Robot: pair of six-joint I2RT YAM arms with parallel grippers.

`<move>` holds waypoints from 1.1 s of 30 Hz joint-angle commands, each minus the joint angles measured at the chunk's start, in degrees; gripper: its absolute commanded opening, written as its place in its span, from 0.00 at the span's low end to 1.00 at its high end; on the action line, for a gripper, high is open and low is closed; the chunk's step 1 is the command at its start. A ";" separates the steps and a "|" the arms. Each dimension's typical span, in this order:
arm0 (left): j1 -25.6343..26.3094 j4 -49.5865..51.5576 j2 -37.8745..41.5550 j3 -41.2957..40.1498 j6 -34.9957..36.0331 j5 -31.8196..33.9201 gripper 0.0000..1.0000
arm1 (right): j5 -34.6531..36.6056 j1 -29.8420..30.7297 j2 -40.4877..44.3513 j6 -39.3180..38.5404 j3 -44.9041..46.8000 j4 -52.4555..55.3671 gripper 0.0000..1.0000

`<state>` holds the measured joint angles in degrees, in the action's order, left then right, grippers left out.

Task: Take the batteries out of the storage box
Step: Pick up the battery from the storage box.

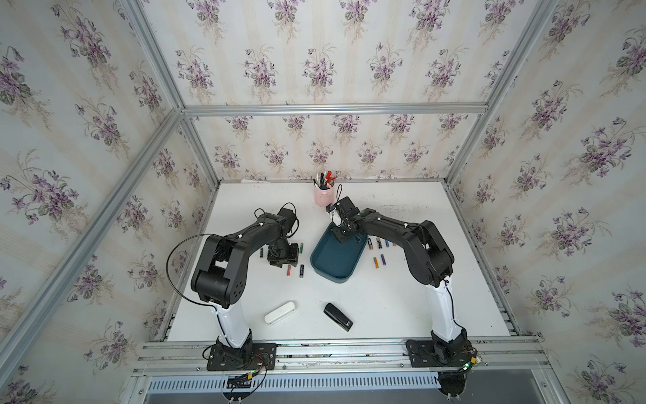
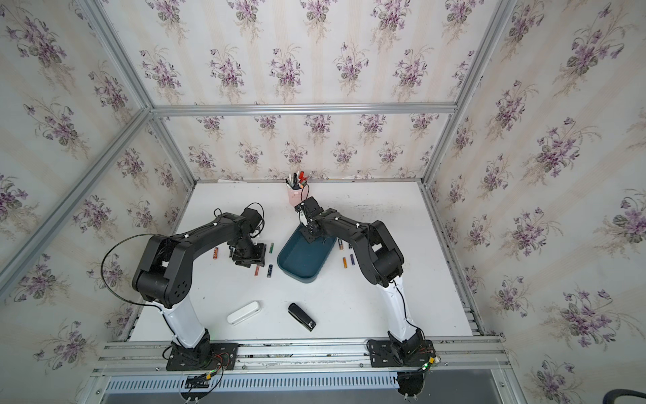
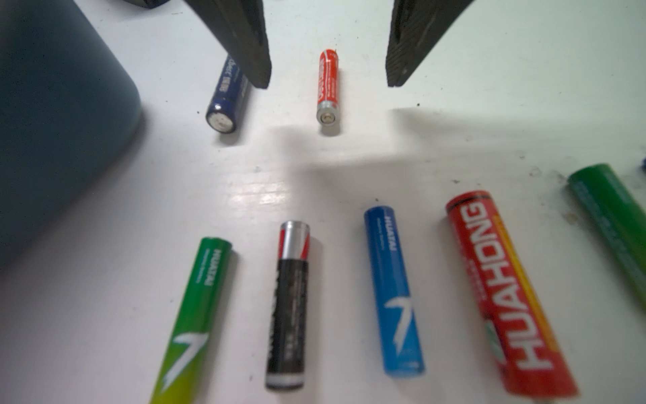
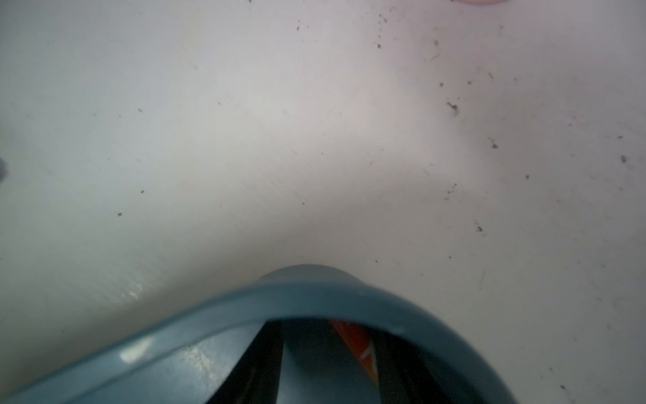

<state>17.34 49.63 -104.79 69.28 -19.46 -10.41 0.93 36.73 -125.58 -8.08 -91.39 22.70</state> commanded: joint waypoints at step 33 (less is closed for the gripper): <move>0.09 2.81 2.09 2.09 1.01 0.92 0.58 | -6.91 -0.49 3.26 9.49 0.58 8.79 0.18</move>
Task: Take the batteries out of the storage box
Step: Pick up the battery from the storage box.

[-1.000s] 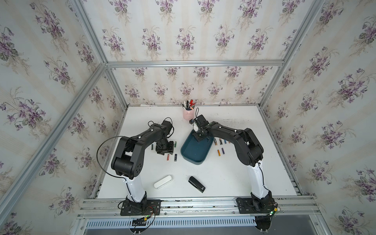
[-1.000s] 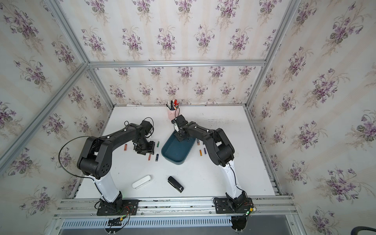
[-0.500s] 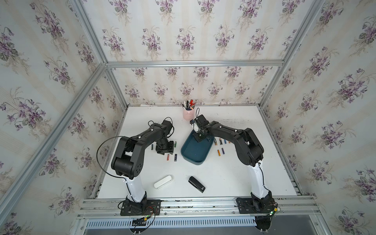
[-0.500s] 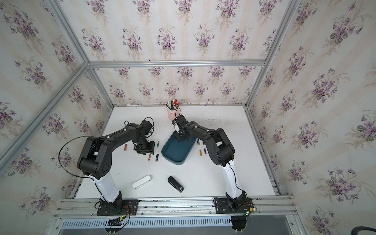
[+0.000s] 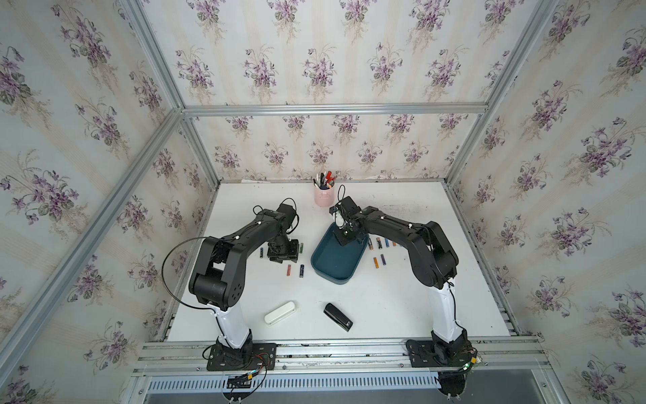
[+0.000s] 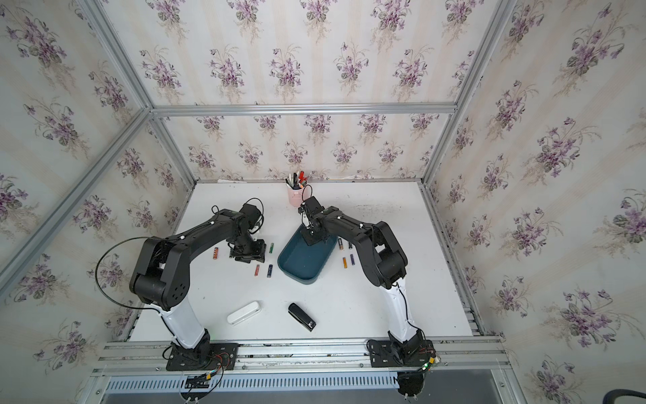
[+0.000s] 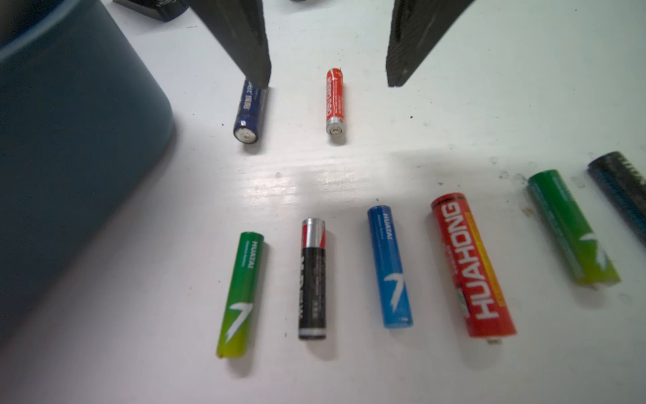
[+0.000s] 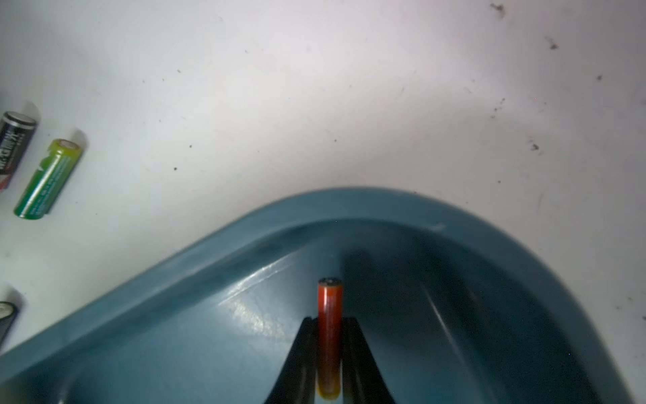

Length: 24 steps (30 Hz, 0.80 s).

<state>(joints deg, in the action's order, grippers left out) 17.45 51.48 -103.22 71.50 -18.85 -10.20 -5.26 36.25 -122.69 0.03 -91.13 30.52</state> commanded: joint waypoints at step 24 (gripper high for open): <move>-0.10 1.42 0.78 1.19 0.70 0.10 0.59 | 0.68 0.22 -1.14 2.85 1.41 2.58 0.19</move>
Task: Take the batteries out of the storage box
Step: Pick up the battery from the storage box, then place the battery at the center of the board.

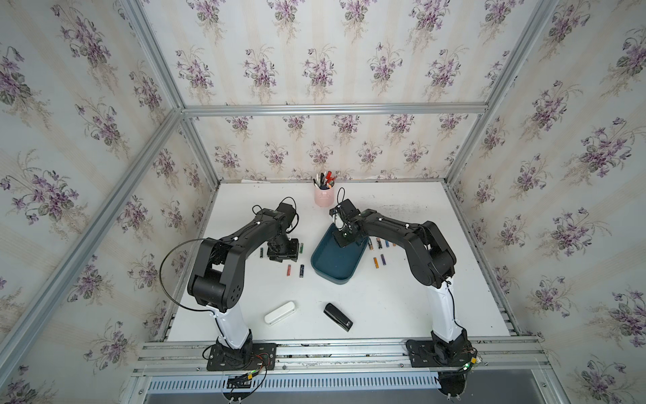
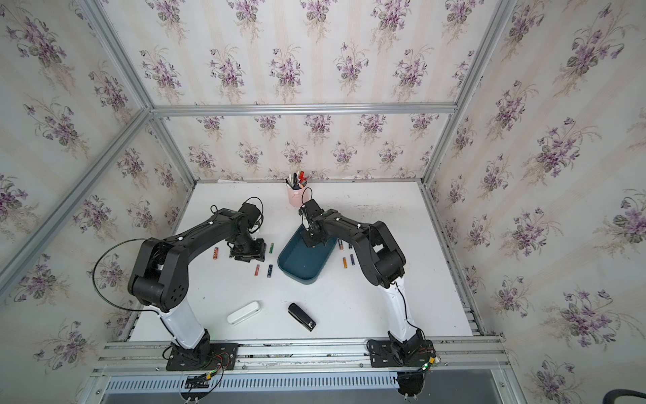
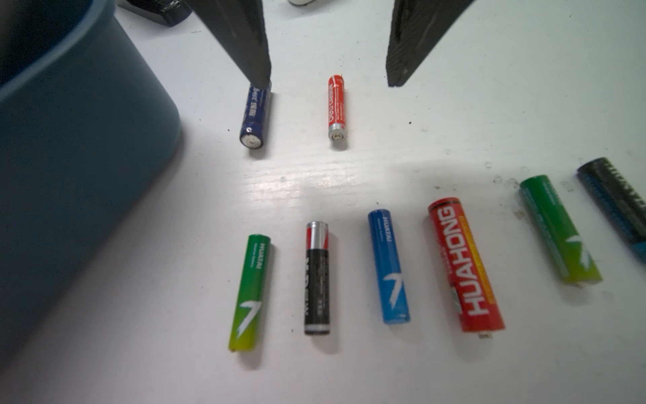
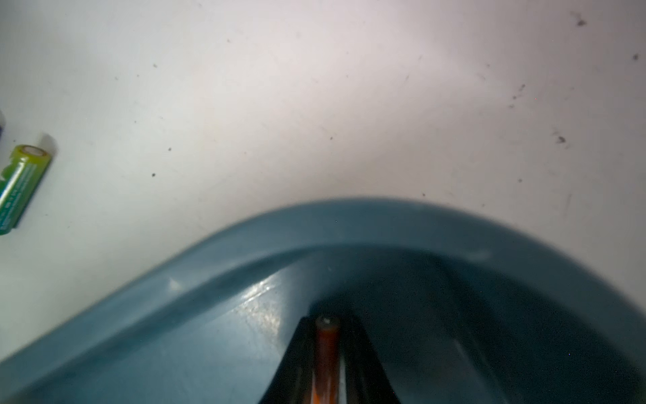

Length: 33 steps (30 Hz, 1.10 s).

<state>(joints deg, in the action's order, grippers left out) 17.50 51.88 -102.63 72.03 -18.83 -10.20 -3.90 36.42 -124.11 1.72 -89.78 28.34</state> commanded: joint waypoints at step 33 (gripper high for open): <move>-1.58 3.29 0.24 6.14 3.41 -1.77 0.59 | -2.91 -15.33 28.97 5.39 17.08 7.08 0.19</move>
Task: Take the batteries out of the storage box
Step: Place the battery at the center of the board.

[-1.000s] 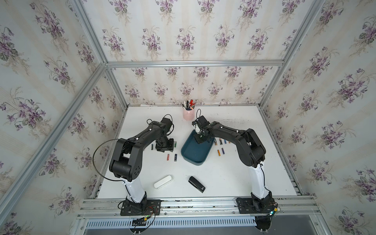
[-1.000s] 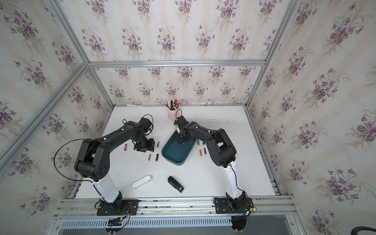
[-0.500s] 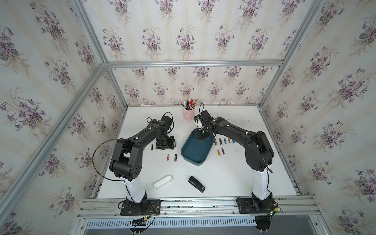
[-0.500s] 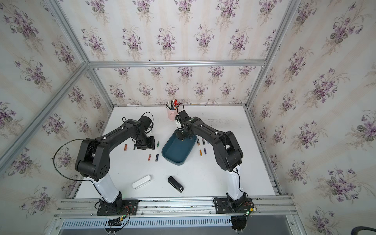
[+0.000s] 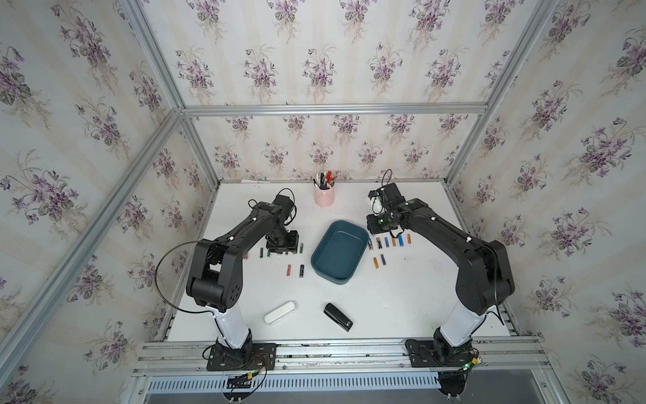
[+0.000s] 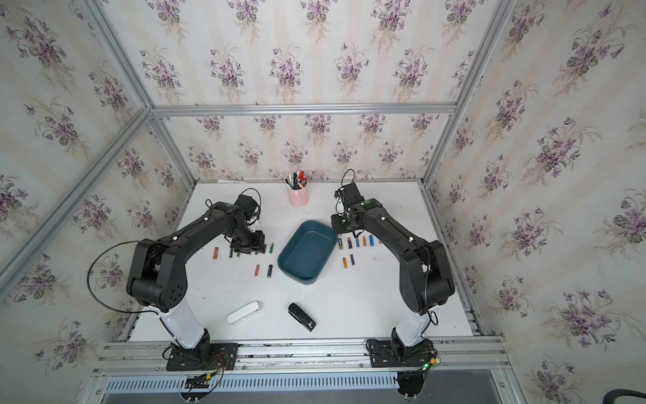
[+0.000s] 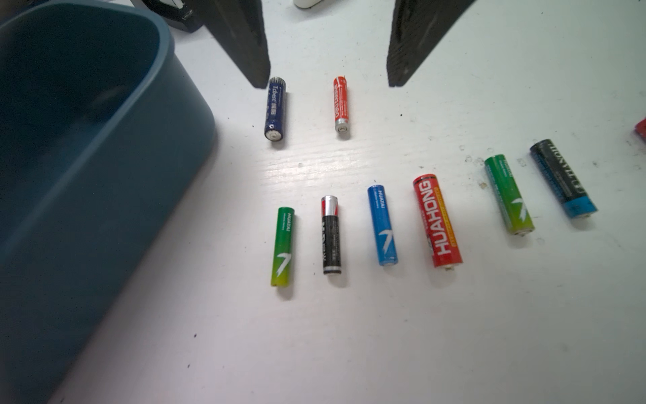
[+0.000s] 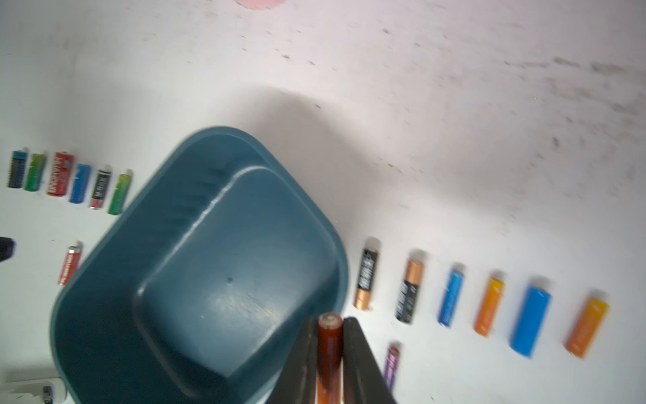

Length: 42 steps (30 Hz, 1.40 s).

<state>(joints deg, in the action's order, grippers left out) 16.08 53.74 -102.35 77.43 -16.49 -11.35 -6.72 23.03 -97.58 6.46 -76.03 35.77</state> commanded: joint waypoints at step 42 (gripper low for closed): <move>0.00 1.28 -0.47 -0.92 0.54 -1.28 0.59 | -0.49 -6.77 -1.07 -0.57 18.05 -7.12 0.25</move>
<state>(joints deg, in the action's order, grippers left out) 16.05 54.43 -103.07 76.73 -15.94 -12.45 -6.92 16.19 -98.32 6.26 -58.02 28.36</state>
